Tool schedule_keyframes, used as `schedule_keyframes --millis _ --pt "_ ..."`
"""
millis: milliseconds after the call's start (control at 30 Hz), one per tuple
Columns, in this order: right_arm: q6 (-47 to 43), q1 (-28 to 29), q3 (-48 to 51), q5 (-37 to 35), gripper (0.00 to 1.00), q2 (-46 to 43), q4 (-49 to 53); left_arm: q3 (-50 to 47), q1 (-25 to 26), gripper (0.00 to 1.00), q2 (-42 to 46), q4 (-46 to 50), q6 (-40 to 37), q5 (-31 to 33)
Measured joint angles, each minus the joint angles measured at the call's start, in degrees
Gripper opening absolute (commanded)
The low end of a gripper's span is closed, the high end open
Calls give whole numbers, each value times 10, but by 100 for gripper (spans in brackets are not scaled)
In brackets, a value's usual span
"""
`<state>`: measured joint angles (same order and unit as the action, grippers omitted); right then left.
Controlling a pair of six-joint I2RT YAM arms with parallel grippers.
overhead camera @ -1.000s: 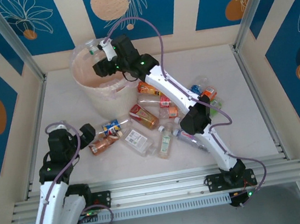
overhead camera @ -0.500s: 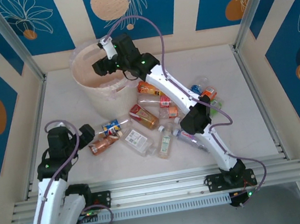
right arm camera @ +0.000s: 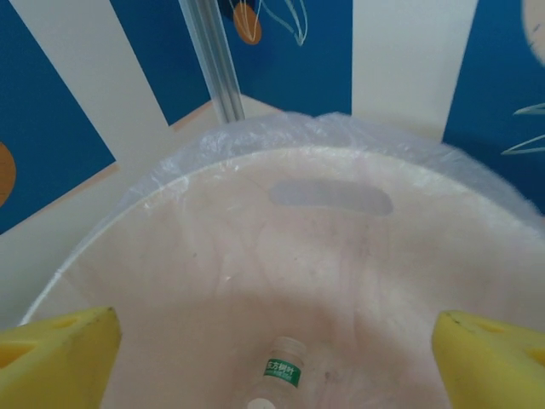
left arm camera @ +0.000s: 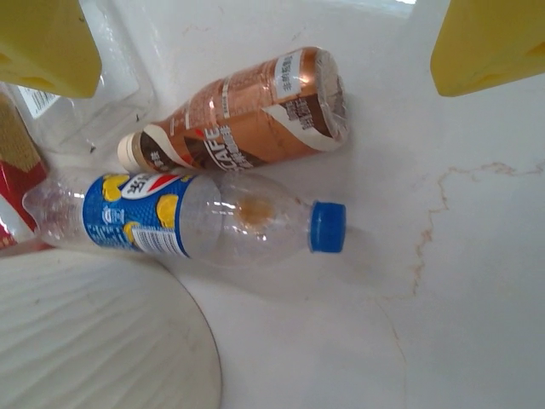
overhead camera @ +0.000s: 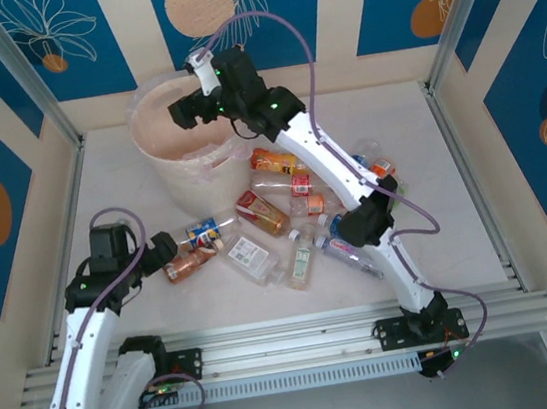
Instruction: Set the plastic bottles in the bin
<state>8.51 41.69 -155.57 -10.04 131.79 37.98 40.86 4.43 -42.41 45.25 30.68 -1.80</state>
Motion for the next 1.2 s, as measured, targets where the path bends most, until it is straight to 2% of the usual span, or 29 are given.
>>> schedule_keyframes --millis 233,500,667,800,1033,1200 --pt "30 1 111 -72 99 -151 15 0 17 94 -66 -6 -42 -28" --pt "86 -6 376 -192 99 -363 -16 60 147 95 -154 4 -111 75" --pt "118 -21 544 -250 99 -485 -26 89 186 94 -240 8 -156 105" --pt "131 -35 640 -287 99 -577 -29 105 201 91 -277 10 -174 127" --pt "136 -54 704 -316 99 -695 -41 99 210 91 -305 14 -144 163" --pt "136 -58 721 -323 99 -719 -44 84 213 91 -306 15 -126 169"
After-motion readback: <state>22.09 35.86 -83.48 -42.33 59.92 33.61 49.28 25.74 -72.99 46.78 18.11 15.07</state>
